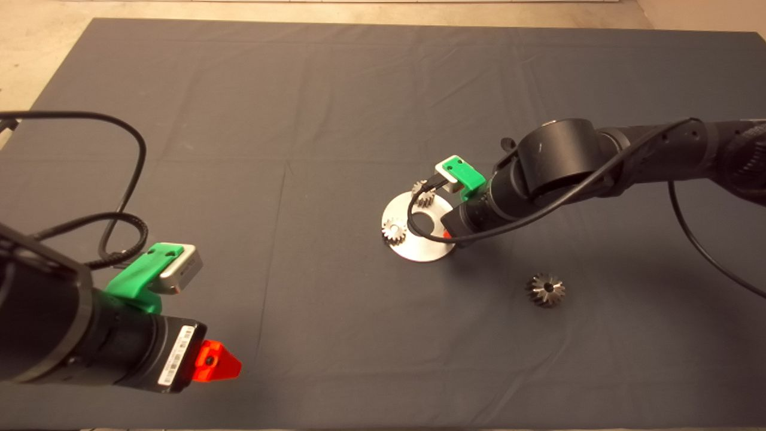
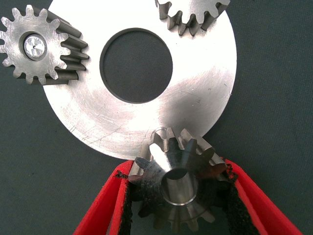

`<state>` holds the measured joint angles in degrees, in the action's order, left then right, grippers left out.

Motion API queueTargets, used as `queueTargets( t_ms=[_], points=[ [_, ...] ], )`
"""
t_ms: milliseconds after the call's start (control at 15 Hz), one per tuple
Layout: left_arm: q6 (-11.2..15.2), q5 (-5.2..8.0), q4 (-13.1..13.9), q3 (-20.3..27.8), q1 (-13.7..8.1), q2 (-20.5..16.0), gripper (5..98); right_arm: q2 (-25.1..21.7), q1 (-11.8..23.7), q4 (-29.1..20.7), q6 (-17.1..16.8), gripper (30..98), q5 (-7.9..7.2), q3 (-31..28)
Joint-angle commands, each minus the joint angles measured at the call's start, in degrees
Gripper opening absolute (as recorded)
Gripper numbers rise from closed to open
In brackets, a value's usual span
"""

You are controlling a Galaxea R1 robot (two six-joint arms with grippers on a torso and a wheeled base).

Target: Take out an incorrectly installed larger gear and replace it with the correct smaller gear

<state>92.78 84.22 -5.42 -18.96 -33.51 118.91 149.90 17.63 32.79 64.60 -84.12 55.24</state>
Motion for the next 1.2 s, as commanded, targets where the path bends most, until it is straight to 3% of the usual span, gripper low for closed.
queueTargets(
  t_ms=[0, 1133],
  points=[
    [0.3, 0.06, 0.9, 0.9, -0.2, 0.1, 98.3, 0.4, 1.3, 2.1, 0.4, 41.4, 0.18, 0.0],
    [0.3, 0.06, 0.9, 0.9, -0.2, 0.1, 98.3, 1.7, 0.2, 2.1, 0.0, 41.4, 0.18, 2.8]
  ],
)
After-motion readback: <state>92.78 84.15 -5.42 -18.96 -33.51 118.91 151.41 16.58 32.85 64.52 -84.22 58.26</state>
